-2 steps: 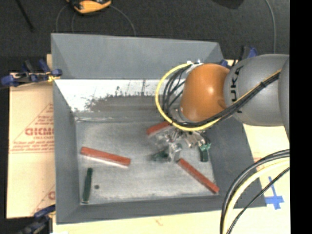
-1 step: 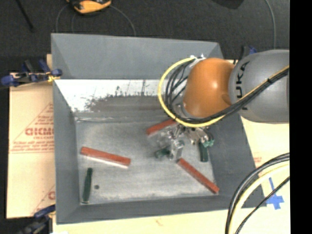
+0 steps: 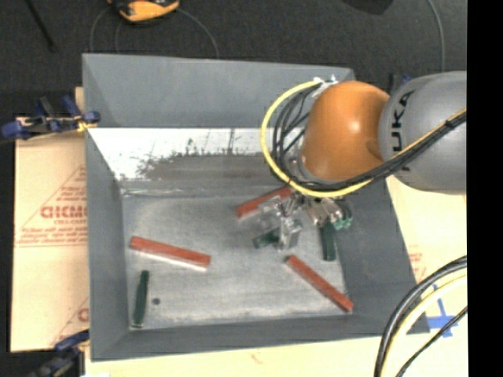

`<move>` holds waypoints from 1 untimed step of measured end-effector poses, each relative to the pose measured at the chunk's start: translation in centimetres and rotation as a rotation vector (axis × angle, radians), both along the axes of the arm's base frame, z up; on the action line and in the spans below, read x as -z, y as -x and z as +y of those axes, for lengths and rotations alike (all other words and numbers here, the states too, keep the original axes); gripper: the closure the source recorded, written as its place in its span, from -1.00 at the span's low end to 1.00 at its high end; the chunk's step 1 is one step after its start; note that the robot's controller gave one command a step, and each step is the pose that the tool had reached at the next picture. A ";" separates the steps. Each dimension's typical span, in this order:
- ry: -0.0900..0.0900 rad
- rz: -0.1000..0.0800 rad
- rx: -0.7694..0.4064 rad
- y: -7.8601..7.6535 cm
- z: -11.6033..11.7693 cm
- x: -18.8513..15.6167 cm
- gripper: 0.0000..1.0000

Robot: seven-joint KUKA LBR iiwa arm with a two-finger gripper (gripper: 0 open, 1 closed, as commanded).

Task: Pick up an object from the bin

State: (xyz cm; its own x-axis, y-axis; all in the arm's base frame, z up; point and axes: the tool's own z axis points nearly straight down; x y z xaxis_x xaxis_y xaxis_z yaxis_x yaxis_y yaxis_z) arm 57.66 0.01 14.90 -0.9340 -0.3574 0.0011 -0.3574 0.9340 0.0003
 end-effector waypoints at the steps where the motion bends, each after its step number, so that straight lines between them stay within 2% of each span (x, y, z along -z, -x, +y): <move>1: 0.000 -0.004 0.000 -0.1 0.0 -2.2 1.00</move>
Offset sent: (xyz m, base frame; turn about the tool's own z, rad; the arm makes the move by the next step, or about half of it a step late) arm -0.0001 0.0000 0.0343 0.0000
